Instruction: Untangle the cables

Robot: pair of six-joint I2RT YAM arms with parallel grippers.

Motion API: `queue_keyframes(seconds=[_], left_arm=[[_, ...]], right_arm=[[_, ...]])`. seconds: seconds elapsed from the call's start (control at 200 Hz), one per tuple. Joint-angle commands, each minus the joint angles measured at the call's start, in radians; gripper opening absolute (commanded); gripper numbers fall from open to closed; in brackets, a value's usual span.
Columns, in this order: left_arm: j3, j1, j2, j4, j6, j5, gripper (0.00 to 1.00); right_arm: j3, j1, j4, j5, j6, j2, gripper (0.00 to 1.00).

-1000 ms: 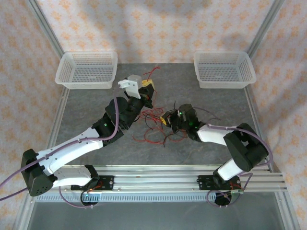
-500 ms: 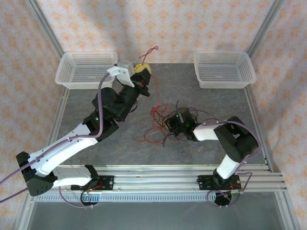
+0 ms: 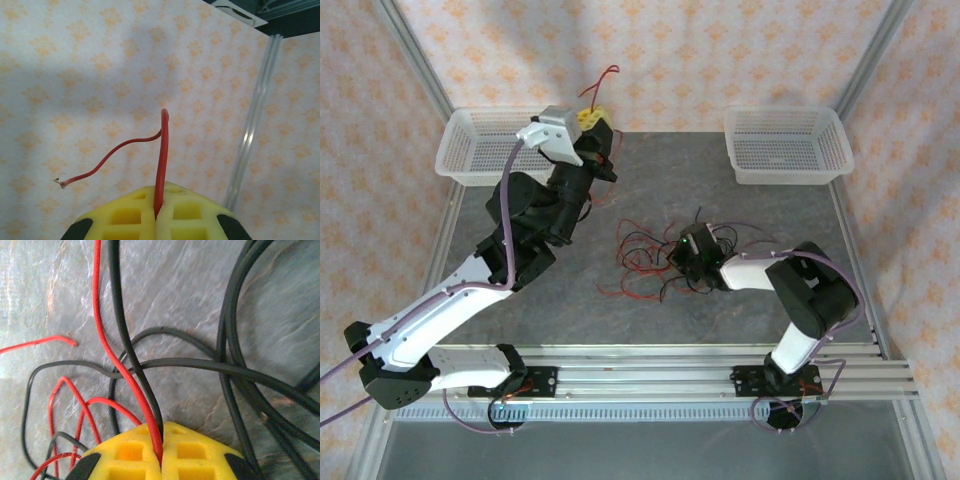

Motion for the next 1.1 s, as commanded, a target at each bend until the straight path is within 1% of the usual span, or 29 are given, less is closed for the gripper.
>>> queue_keyframes(seconds=[0.0,0.05,0.08,0.15,0.305,0.385,0.42,0.45,0.475,0.516,0.666,0.821,0.996,1.096], left_arm=[[0.045,0.011,-0.029,-0.004,0.127,-0.12,0.0],[0.047,0.026,-0.029,0.0,0.153,-0.149,0.0],[0.049,0.043,-0.029,-0.001,0.159,-0.157,0.0],[0.058,0.1,-0.029,-0.023,0.134,-0.146,0.0],[0.092,0.242,-0.007,-0.081,0.032,-0.047,0.0],[0.129,0.289,0.032,-0.11,0.006,-0.007,0.0],[0.146,0.309,0.054,-0.121,-0.005,0.017,0.0],[0.169,0.326,0.072,-0.131,-0.014,0.038,0.0],[0.186,0.341,0.09,-0.137,-0.021,0.056,0.0],[0.217,0.368,0.119,-0.148,-0.036,0.092,0.0],[0.349,0.49,0.247,-0.164,-0.103,0.233,0.0],[0.519,0.609,0.398,-0.172,-0.161,0.379,0.0],[0.718,0.714,0.574,-0.186,-0.183,0.464,0.0],[0.767,0.778,0.647,-0.149,-0.225,0.516,0.0]], right_arm=[[0.035,-0.017,-0.123,0.129,-0.095,-0.034,0.0],[0.049,-0.017,-0.141,0.121,-0.12,-0.045,0.0],[0.059,-0.016,-0.152,0.111,-0.134,-0.054,0.04],[0.078,-0.017,-0.175,0.089,-0.165,-0.079,0.21],[0.113,-0.017,-0.242,0.062,-0.217,-0.171,0.6],[0.135,-0.017,-0.278,0.047,-0.241,-0.219,0.84],[0.146,-0.017,-0.295,0.039,-0.25,-0.24,0.91],[0.155,-0.017,-0.31,0.033,-0.256,-0.256,0.94],[0.161,-0.017,-0.319,0.028,-0.26,-0.271,0.98],[0.169,-0.017,-0.33,0.018,-0.269,-0.293,1.0],[0.193,-0.017,-0.356,-0.017,-0.283,-0.36,1.0],[0.206,-0.017,-0.36,-0.058,-0.298,-0.391,1.0],[0.193,-0.017,-0.364,-0.068,-0.32,-0.419,1.0],[0.181,-0.017,-0.371,-0.051,-0.323,-0.444,1.0]])
